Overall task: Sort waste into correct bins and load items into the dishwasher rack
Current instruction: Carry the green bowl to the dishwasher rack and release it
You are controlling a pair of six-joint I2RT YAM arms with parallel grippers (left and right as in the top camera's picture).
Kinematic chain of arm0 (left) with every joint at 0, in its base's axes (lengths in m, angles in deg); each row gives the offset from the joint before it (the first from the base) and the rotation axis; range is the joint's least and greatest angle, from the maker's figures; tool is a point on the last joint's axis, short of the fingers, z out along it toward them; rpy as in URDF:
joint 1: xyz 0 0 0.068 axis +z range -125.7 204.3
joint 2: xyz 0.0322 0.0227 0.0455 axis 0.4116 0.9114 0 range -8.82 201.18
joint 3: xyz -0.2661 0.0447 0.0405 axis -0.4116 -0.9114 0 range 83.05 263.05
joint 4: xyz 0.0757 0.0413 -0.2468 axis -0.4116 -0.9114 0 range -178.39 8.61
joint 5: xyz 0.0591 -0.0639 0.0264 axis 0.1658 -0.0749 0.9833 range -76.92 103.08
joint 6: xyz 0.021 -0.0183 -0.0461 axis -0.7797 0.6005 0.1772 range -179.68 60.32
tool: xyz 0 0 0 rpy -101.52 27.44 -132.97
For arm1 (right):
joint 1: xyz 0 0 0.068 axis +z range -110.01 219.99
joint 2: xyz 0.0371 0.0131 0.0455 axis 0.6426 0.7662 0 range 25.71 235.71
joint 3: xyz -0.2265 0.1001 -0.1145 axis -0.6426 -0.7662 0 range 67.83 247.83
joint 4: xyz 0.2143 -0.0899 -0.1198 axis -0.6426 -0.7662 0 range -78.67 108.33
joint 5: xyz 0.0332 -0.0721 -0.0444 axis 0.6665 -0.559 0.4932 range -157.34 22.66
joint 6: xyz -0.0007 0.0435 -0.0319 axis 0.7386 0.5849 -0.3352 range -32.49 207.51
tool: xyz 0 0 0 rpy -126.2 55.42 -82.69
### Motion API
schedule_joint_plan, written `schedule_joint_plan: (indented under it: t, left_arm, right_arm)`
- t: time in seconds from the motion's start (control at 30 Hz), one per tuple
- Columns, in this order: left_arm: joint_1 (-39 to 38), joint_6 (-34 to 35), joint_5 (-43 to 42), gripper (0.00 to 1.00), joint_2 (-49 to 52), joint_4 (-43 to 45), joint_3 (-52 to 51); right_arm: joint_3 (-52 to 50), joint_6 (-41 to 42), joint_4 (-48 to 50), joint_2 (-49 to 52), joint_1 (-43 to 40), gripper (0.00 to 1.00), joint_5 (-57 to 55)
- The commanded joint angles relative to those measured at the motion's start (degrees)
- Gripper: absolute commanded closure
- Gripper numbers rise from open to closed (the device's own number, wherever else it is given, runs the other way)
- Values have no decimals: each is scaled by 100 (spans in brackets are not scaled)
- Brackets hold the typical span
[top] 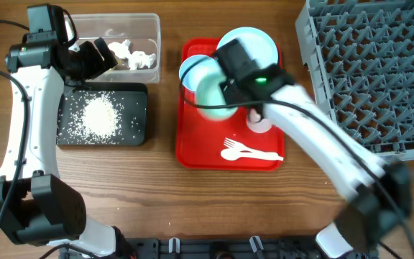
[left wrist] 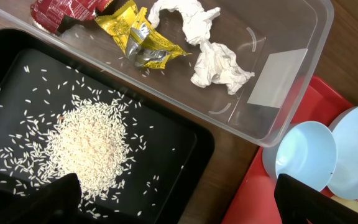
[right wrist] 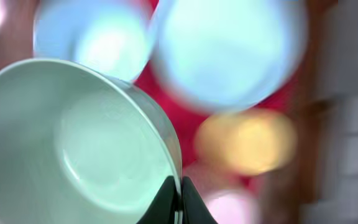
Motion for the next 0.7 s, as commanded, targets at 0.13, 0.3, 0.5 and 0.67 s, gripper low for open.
schedule_joint_plan:
  t: [0.13, 0.3, 0.5, 0.67]
  left_arm:
    - [15, 72, -31, 0, -11, -2, 26]
    - [15, 72, -31, 0, -9, -2, 26]
    - [15, 72, -28, 0, -11, -2, 26]
    - [15, 72, -31, 0, -9, -2, 26]
  right_arm:
    - [173, -1290, 1156, -758, -1322, 96, -1932]
    - [162, -2946, 3613, -260, -2177, 96, -2734]
    - [162, -5681, 6336, 892, -2455, 96, -3591]
    - [162, -6406, 6907, 1679, -2465, 96, -3657]
